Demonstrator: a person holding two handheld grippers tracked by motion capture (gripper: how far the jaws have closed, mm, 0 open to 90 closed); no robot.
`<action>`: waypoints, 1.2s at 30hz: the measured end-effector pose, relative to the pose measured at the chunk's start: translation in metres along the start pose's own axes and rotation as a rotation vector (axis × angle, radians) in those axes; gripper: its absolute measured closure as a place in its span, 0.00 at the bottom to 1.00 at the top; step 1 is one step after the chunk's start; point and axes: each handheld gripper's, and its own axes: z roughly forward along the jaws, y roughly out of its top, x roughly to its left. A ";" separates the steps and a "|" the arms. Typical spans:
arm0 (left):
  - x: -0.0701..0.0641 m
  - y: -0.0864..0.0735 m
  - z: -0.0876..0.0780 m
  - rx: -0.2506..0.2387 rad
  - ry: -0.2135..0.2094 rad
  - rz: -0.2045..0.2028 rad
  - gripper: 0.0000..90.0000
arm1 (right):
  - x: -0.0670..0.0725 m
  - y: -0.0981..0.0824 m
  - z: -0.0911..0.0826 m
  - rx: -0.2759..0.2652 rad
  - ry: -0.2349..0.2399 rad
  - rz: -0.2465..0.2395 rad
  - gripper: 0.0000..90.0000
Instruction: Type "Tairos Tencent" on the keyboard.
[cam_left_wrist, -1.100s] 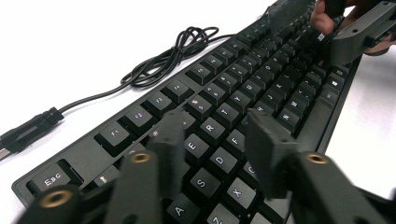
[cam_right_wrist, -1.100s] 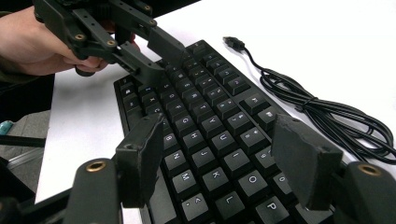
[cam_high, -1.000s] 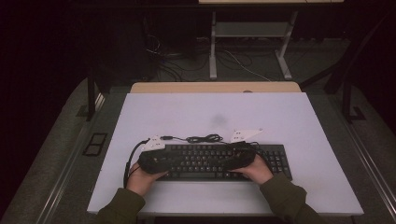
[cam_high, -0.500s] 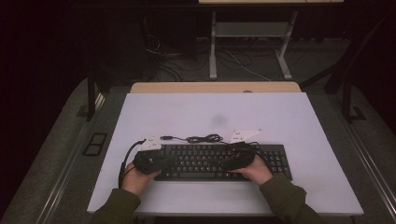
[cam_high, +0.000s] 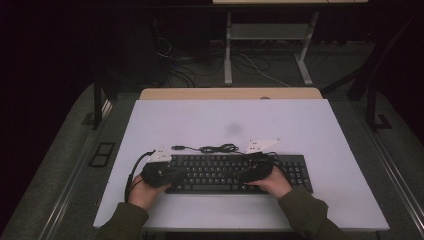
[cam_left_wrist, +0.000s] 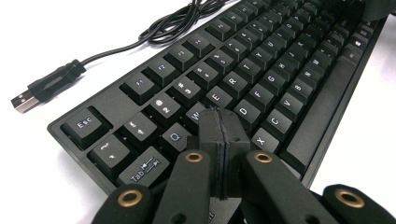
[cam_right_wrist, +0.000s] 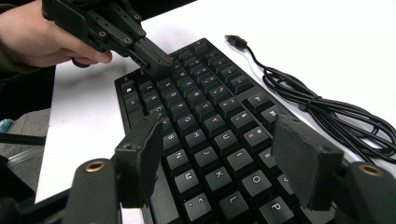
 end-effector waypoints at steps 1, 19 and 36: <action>0.000 0.000 0.000 0.001 -0.002 0.001 0.99 | 0.000 0.000 0.000 0.000 0.000 0.000 0.38; -0.002 0.001 0.002 0.018 0.005 0.013 0.99 | 0.000 0.000 -0.001 -0.001 -0.005 -0.002 0.38; -0.004 0.005 -0.003 -0.026 -0.021 -0.001 0.98 | -0.001 0.001 -0.002 -0.004 -0.007 -0.001 0.38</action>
